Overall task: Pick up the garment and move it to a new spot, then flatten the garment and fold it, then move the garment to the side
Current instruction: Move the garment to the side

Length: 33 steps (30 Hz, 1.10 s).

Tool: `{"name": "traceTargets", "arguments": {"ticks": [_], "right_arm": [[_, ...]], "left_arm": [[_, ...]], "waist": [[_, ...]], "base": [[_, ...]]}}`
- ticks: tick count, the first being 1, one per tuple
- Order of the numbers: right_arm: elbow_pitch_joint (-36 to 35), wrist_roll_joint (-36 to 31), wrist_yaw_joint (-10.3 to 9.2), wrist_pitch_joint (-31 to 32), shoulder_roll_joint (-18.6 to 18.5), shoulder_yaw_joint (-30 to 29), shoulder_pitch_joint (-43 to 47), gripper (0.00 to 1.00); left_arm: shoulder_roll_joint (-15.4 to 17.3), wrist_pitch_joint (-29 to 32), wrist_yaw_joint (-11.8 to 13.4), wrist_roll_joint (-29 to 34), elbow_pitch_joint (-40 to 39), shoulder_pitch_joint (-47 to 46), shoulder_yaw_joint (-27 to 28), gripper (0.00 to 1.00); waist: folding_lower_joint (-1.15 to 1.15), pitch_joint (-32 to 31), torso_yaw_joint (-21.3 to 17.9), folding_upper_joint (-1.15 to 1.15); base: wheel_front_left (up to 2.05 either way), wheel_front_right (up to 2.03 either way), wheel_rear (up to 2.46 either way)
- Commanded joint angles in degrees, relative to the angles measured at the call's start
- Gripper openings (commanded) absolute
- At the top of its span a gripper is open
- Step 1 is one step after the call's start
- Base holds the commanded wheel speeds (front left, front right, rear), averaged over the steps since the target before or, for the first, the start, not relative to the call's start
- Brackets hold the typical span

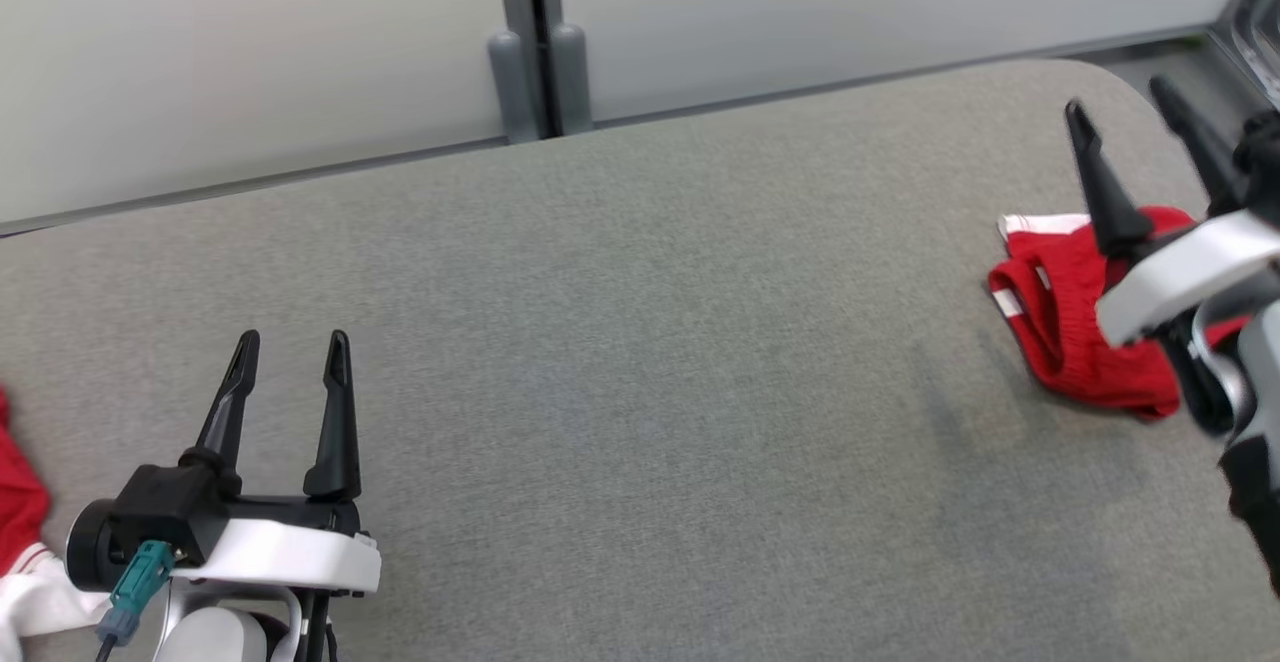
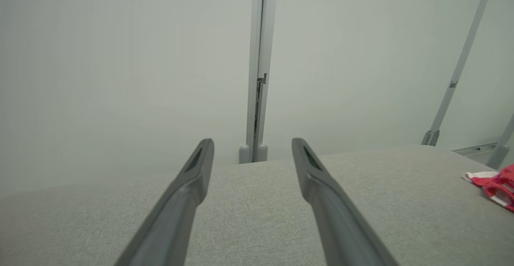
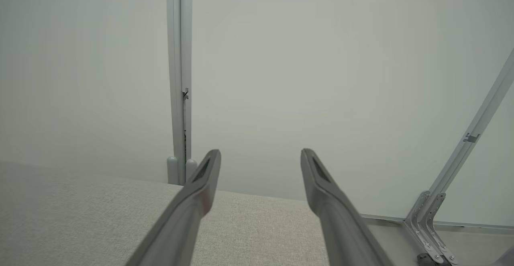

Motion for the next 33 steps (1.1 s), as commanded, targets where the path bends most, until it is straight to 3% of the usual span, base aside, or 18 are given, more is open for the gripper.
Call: {"name": "traceTargets", "arguments": {"ticks": [1,18,26,33], "right_arm": [[-1.4,-0.1,-0.01,-0.3,0.4,-0.6,2.4,1.00],[-21.7,-7.7,-0.01,1.0,9.4,-13.4,30.2,1.00],[-26.0,-9.5,-0.01,0.5,13.3,-15.6,37.6,1.00],[-26.9,-10.0,-0.01,0.2,14.4,-14.7,39.7,1.00]], "left_arm": [[0.1,-0.2,0.3,-0.2,-0.4,0.8,0.3,1.00],[-1.2,-0.2,1.0,-0.4,-1.1,6.7,1.2,1.00],[-2.4,-0.2,0.5,0.1,0.3,7.7,1.7,1.00],[-3.1,-0.2,-0.2,0.7,1.4,7.7,2.1,1.00]], "waist": [[0.00,-2.0,2.0,0.00],[0.00,-6.7,8.2,0.00],[0.00,-7.2,9.1,0.00],[0.00,-7.2,8.8,0.00]], "base": [[0.00,0.00,0.00],[0.00,0.00,0.00],[0.00,0.00,0.00],[0.00,0.00,0.00]]}}
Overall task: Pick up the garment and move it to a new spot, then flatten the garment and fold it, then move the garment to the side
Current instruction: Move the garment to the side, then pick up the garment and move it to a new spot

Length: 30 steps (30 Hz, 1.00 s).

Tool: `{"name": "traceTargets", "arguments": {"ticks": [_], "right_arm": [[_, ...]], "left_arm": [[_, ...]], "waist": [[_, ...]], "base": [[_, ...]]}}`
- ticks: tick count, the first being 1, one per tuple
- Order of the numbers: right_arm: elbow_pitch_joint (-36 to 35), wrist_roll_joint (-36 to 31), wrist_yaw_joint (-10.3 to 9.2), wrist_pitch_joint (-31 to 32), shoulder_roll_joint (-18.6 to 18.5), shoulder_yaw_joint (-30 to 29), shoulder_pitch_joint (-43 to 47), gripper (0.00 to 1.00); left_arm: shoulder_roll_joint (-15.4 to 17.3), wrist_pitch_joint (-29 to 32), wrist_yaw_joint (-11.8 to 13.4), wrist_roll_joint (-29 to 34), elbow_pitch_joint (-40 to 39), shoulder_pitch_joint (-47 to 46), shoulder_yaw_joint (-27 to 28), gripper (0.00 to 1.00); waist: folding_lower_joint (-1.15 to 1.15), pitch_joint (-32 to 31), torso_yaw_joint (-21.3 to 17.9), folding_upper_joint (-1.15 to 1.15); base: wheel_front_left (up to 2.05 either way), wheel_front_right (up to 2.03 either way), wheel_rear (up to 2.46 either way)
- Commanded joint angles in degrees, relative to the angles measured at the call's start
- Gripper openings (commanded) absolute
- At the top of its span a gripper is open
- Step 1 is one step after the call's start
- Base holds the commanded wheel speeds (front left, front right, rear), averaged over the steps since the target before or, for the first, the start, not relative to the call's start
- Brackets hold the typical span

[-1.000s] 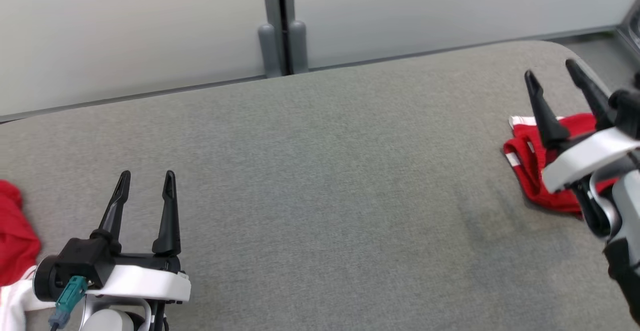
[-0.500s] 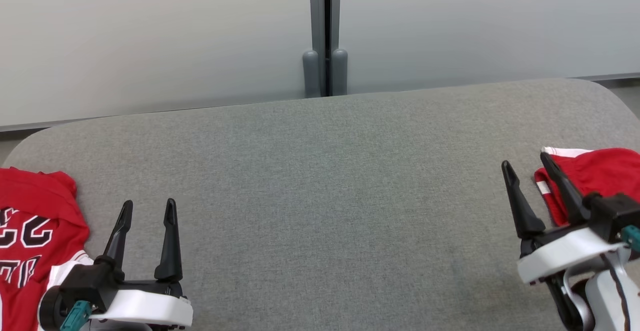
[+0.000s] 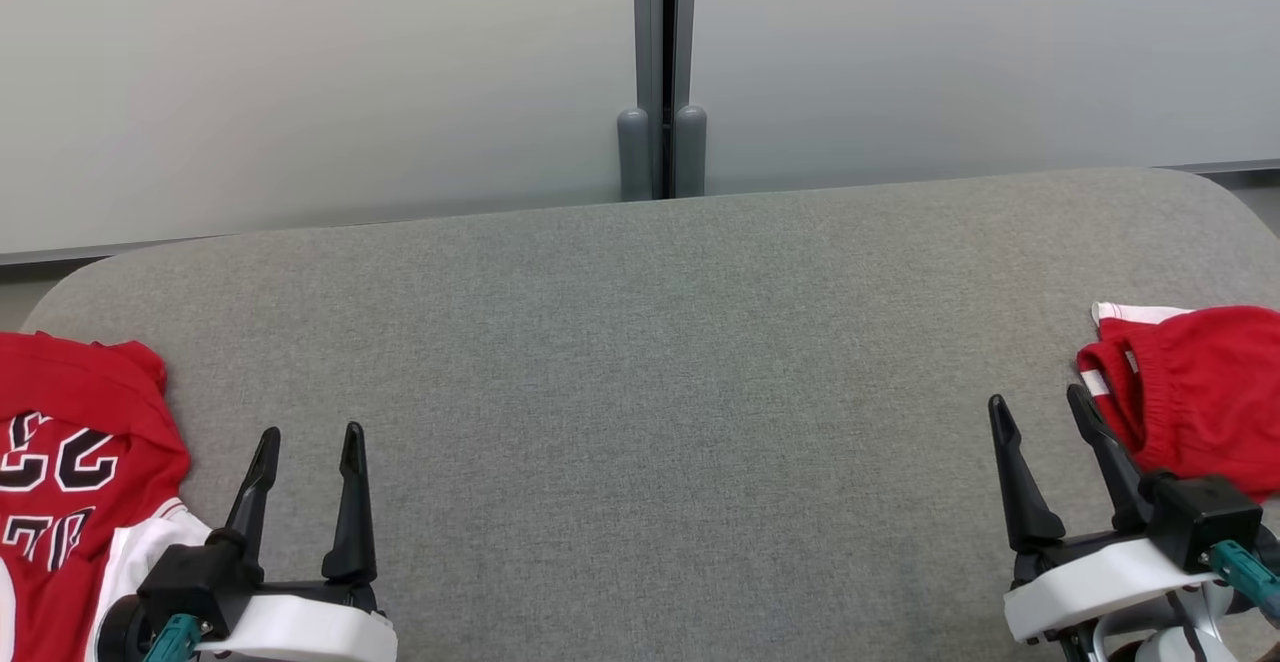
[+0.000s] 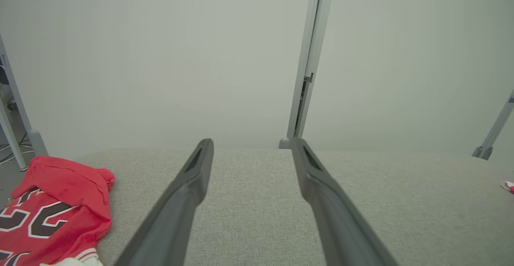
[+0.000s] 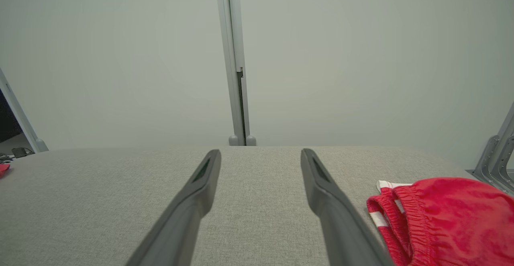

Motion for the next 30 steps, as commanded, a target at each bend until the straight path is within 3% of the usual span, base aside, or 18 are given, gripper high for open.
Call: {"name": "traceTargets", "arguments": {"ticks": [1,21,30], "right_arm": [[-0.4,-0.1,-0.01,-0.4,-0.1,0.3,0.6,1.00],[-1.1,0.5,-0.01,-0.4,-0.9,2.5,-0.1,1.00],[-1.0,1.3,-0.01,0.0,-0.9,3.8,0.5,1.00]], "left_arm": [[0.0,0.0,-0.4,0.4,0.2,0.1,0.3,1.00],[-0.8,0.0,-1.6,1.7,0.9,-1.0,1.2,1.00],[-0.9,0.0,-1.6,2.1,1.6,-0.9,1.7,1.00]], "waist": [[0.00,0.0,-0.1,0.00],[0.00,0.3,-0.3,0.00],[0.00,-0.4,5.1,0.00]], "base": [[0.00,0.00,0.00],[0.00,0.00,0.00],[0.00,0.00,0.00]]}}
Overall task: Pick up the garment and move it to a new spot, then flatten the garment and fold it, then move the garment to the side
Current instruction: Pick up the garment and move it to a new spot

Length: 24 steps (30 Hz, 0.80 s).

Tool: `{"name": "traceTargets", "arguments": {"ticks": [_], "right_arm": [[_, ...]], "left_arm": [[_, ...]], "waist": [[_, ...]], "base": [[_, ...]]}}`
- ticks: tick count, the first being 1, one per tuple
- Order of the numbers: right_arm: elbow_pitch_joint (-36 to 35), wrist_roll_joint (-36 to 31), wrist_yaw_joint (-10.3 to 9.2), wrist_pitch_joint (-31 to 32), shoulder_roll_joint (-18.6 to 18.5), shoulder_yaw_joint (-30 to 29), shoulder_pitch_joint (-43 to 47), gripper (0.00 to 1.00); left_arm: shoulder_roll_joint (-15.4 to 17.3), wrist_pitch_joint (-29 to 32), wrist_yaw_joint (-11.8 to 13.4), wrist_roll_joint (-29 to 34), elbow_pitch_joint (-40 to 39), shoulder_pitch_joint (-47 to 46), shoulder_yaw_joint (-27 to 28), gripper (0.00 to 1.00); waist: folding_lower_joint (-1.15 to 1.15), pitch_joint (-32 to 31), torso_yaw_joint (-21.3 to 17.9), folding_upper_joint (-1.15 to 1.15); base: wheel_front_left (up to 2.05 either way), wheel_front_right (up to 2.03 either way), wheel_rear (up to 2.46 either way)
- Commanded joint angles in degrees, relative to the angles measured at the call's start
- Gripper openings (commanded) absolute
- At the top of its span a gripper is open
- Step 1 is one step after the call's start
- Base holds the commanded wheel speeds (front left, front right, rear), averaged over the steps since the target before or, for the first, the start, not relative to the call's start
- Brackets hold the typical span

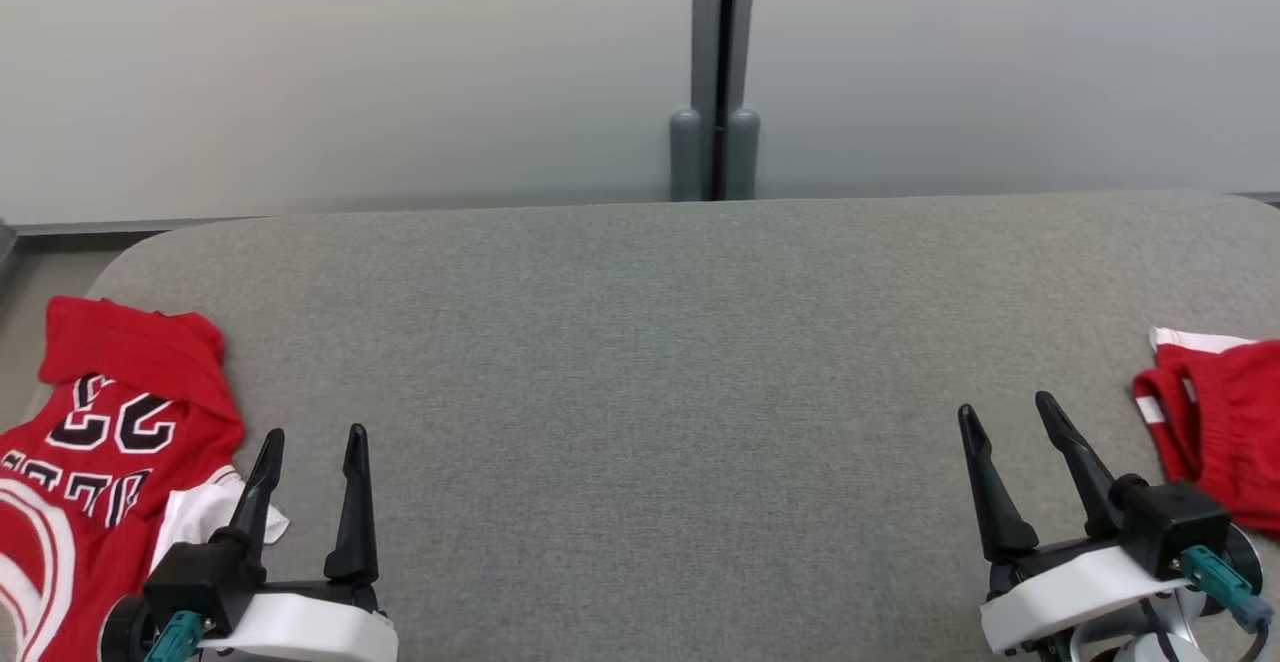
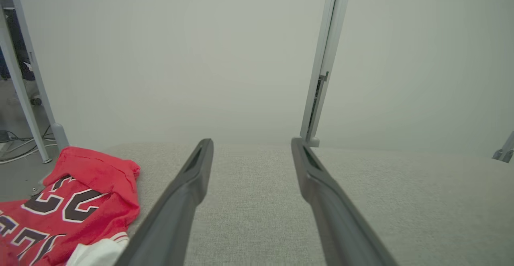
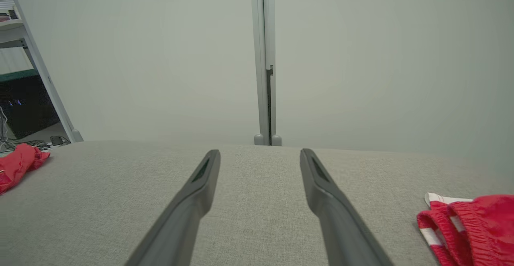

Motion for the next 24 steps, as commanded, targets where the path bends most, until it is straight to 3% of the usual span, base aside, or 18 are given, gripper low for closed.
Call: {"name": "traceTargets", "arguments": {"ticks": [1,15,24], "right_arm": [[0.0,0.4,-0.01,0.0,-0.2,0.2,0.4,1.00],[0.9,1.4,-0.01,-0.1,0.0,4.3,-0.3,1.00],[1.5,2.1,-0.01,-0.4,0.2,6.3,-0.9,1.00]], "left_arm": [[0.3,0.0,-0.2,0.5,0.2,-0.2,0.4,1.00],[0.5,0.0,1.3,0.0,2.4,1.3,1.9,1.00],[0.9,0.0,1.5,-0.5,2.9,1.6,1.9,1.00]], "waist": [[0.00,-0.4,2.1,0.00],[0.00,-1.2,15.6,0.00],[0.00,-1.4,19.1,0.00]], "base": [[0.00,0.00,0.00],[0.00,0.00,0.00],[0.00,0.00,0.00]]}}
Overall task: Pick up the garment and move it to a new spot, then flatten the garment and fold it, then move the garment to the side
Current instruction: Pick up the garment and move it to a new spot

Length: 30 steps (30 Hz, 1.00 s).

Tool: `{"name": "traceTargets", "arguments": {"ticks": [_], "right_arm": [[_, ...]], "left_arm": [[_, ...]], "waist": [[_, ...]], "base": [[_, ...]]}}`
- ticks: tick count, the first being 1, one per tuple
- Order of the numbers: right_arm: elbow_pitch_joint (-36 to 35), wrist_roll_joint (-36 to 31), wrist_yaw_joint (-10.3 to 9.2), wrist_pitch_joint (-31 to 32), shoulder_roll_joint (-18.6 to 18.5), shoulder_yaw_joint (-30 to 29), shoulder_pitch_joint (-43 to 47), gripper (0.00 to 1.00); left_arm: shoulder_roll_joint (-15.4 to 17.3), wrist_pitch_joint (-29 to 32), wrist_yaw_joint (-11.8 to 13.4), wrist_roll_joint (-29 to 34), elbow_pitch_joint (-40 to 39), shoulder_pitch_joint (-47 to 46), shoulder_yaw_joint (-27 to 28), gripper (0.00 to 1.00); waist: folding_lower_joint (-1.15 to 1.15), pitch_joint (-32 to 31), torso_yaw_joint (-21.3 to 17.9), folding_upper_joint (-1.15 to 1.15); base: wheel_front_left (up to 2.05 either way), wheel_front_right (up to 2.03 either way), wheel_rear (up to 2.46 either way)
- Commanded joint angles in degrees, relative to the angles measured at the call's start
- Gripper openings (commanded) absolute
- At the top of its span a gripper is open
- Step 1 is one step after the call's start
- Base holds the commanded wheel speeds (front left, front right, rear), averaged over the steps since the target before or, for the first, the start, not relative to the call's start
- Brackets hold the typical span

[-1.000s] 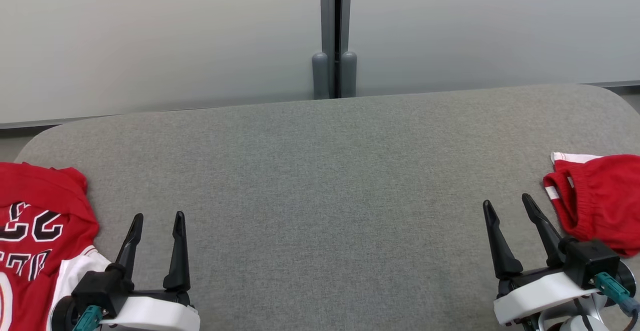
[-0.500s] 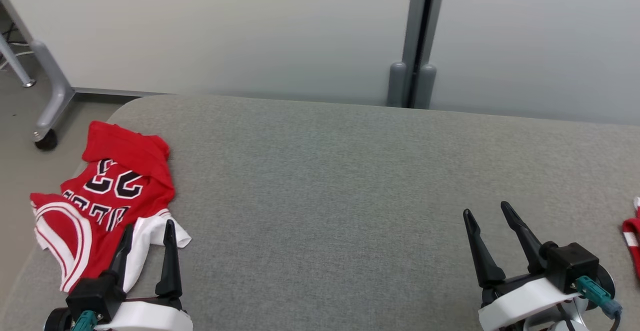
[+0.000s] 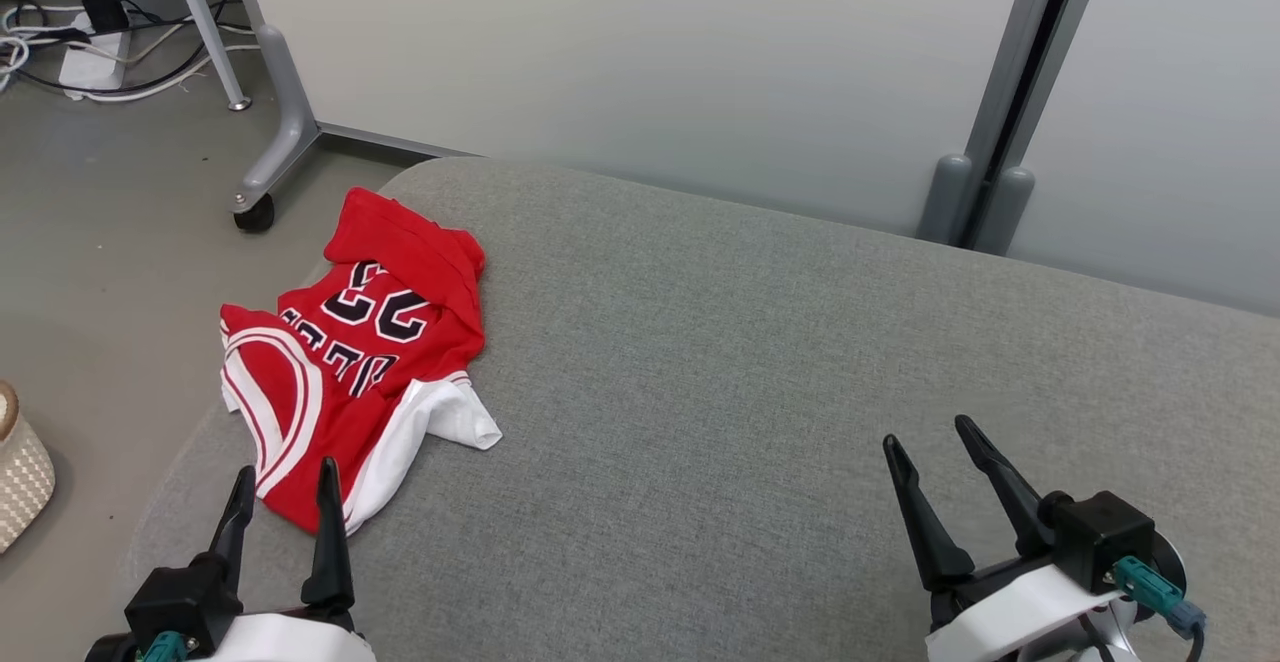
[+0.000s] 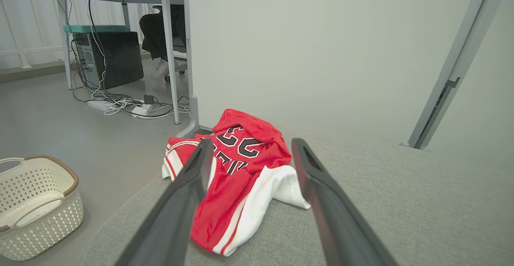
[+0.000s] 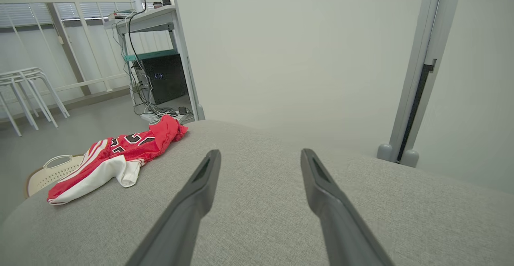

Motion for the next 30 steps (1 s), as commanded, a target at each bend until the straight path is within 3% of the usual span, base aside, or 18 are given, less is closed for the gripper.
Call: {"name": "traceTargets", "arguments": {"ticks": [1,8,17,23,30], "right_arm": [[0.2,0.3,-0.01,-0.4,-0.2,0.1,-0.4,1.00],[0.2,0.5,-0.01,-0.5,-0.7,1.5,-1.4,1.00],[-0.5,0.9,-0.01,0.1,-1.9,3.1,-4.5,1.00],[-0.9,1.1,-0.01,0.3,-2.7,4.0,-7.1,1.00],[-1.3,1.2,-0.01,0.4,-3.4,5.2,-10.2,1.00]], "left_arm": [[0.4,0.0,0.4,-0.2,0.0,0.3,0.1,1.00],[1.4,3.7,-0.2,-2.0,-0.1,-2.1,0.7,1.00],[7.6,22.5,-0.6,-5.4,3.3,-14.9,2.2,1.00],[10.5,31.3,0.0,-8.5,13.4,-23.9,4.2,1.00],[11.6,34.9,-1.7,-13.1,28.7,-31.5,6.4,1.00]], "waist": [[0.00,0.0,0.4,0.00],[0.00,1.1,-0.3,0.00],[0.00,5.7,-3.8,0.00],[0.00,10.3,-6.6,0.00],[0.00,15.6,-10.1,0.00]], "base": [[0.00,0.00,0.00],[0.00,0.00,0.00],[0.00,0.00,0.00],[0.00,0.00,0.00],[0.00,0.00,0.00]]}}
